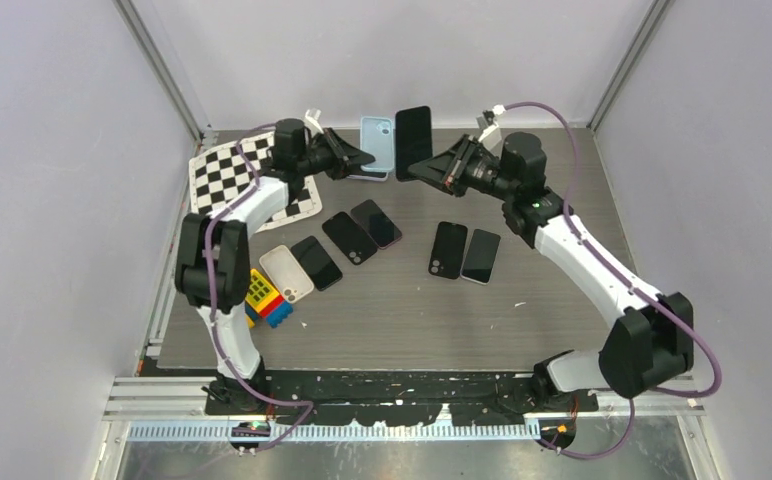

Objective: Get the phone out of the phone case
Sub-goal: Place the phone at the center of the board.

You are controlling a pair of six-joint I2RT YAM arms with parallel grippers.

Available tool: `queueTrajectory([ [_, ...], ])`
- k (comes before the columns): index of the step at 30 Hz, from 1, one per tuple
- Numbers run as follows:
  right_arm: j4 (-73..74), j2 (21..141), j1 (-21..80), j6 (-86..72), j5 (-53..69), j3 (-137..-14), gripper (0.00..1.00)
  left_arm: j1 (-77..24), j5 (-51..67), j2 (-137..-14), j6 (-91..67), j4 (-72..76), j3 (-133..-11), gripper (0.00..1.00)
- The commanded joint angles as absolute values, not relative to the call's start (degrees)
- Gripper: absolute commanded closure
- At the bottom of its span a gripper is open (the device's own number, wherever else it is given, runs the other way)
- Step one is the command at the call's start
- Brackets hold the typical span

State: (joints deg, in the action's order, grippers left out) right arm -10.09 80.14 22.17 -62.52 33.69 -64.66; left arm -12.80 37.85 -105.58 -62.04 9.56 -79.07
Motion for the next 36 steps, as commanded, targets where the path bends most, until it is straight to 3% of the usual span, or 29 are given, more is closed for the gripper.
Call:
queueTrajectory([
  [1, -1.34, 75.95, 17.16, -52.42, 25.45, -64.26, 0.99, -16.9, 35.01, -111.08, -58.75, 11.27, -84.27, 1.0],
  [6, 0.77, 82.03, 11.04, -52.51, 24.07, -63.97, 0.99, -20.47, 33.25, -121.27, -56.61, 9.87, -93.05, 1.0],
  [19, 2.55, 106.56, 7.91, -45.63, 19.15, -75.24, 1.0, -25.49, 28.86, -144.07, -58.59, 0.76, -114.6, 0.96],
  [24, 5.15, 112.16, 6.49, -41.37, 21.52, -80.21, 0.99, -25.5, 29.91, -149.19, -57.57, -5.97, -121.01, 0.88],
  [26, 6.85, 114.0, 5.64, -39.67, 22.1, -81.1, 0.99, -25.49, 29.89, -150.22, -56.43, -8.9, -122.93, 0.82],
  [31, 11.69, 118.42, 3.2, -36.64, 26.02, -85.06, 0.97, -25.49, 29.59, -150.35, -53.79, -12.87, -123.95, 0.43],
  [36, 15.88, 120.9, 3.16, -34.96, 28.07, -86.5, 0.88, -25.49, 27.66, -149.5, -50.23, -18.32, -125.12, 0.31],
])
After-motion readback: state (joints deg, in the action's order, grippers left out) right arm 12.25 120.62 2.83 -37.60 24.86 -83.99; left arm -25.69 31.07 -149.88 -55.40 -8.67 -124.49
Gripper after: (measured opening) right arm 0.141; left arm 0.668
